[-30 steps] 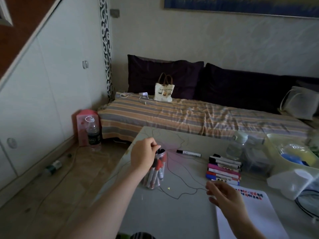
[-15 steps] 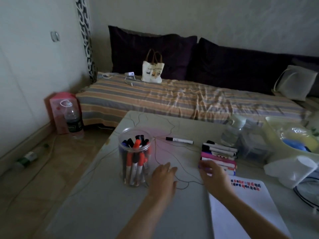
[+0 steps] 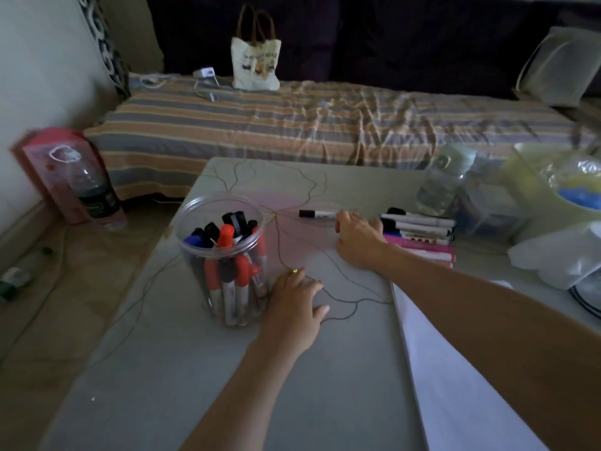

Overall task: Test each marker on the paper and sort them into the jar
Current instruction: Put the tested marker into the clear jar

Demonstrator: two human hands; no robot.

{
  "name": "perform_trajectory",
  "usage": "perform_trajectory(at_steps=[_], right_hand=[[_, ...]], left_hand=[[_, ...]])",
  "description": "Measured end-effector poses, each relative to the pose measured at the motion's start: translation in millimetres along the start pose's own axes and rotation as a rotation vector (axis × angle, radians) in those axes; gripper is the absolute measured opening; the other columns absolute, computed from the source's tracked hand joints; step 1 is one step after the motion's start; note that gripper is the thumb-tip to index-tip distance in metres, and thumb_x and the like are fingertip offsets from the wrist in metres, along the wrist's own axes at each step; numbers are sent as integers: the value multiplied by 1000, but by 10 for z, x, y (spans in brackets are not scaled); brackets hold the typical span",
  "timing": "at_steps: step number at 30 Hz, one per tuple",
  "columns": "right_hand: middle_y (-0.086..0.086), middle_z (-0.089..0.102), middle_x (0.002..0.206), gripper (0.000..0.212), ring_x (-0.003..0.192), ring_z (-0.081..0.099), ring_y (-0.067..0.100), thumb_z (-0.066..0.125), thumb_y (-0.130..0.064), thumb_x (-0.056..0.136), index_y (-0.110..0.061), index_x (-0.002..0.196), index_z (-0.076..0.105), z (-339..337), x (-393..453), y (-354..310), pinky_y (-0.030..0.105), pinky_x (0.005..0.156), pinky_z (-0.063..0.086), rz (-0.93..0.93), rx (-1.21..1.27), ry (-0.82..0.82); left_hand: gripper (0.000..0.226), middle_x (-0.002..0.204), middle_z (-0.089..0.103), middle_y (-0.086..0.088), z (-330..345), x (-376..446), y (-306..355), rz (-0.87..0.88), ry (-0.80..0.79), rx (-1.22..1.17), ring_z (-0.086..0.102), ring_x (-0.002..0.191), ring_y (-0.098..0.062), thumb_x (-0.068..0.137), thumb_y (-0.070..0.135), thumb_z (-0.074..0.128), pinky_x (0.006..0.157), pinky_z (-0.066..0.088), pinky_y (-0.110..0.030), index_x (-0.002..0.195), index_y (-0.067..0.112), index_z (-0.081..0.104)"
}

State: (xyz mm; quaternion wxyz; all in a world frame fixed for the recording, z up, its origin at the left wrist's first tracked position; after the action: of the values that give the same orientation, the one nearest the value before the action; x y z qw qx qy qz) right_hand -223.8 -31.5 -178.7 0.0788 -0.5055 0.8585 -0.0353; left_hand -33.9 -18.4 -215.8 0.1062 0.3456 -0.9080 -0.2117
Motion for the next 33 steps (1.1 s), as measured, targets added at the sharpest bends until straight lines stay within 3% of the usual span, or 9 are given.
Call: perform_trajectory(at_steps=[5,9,14,18,22,24,26,29,33], right_hand=[[3,56,116,30,115,47,27,62,-28,84,-16,109,50,18,-223,68,42,94,34,-115,20,328],[-2,46,137,49,129,39,23,60,-43,90,-25,134,47,48,-197,62,43,103,31,-100,-15,161],[4,54,124,37,119,45,26,50,-46,96,-17,118,56,101,-334,-69,43,94,37,-130,-55,172],[8,68,86,21,72,64,27,49,-36,100,-16,104,46,-178,-800,-52,39,59,51,-159,461,179],[-4,65,76,18,57,56,5,48,-37,99,-20,99,56,-273,-1420,267,21,54,44,-58,700,57],[-3,62,73,18,52,48,4,47,-29,101,-19,95,60,-222,-1669,465,19,50,40,14,799,-13],[-3,55,67,23,47,40,5,44,-25,103,-17,89,61,-205,-1860,626,20,45,34,90,949,-81],[-5,44,60,31,46,31,6,42,-29,103,-9,99,65,-228,-2043,806,21,44,25,152,1208,-142],[-4,41,60,37,50,27,8,43,-36,102,-9,107,69,-262,-2141,938,23,47,20,188,1397,-164]], left_hand=[[48,158,22,2,14,11,27,-26,-4,20,16,144,-20,96,39,53,116,14,-30,141,27,44],[46,157,24,-1,30,-5,61,-29,22,26,18,143,-20,96,36,53,116,15,-29,140,23,44],[48,147,35,-1,-19,-11,77,-28,108,-71,32,136,-18,95,30,57,111,25,-26,139,22,41],[42,129,51,-6,-140,65,238,-191,316,-475,52,115,-18,96,27,57,89,38,-22,132,12,43],[38,112,59,-1,-116,122,534,-346,261,-1118,61,96,-18,93,32,61,93,49,-34,126,20,48],[26,103,65,-4,-84,113,725,-315,199,-1305,64,87,-15,96,20,57,86,55,-29,121,16,54],[20,106,70,-7,-64,68,929,-263,95,-1370,66,91,-16,98,13,51,81,56,-22,116,11,62],[21,108,72,-12,-38,6,1227,-196,-17,-1442,68,104,-22,99,6,47,86,57,-27,109,2,66],[21,105,74,-10,49,4,1438,-196,-90,-1496,69,102,-21,98,5,49,87,56,-34,111,6,65]])
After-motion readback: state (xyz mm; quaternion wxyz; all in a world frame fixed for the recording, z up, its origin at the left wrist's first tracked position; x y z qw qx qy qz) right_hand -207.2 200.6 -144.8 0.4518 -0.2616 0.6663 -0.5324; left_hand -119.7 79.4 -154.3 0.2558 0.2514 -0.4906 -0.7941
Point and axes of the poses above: each hand's wrist, its own x-axis towards the middle knuckle, its own z-axis out of the palm, y = z × x, the point moved 1 cm from there along x, towards the middle knuckle
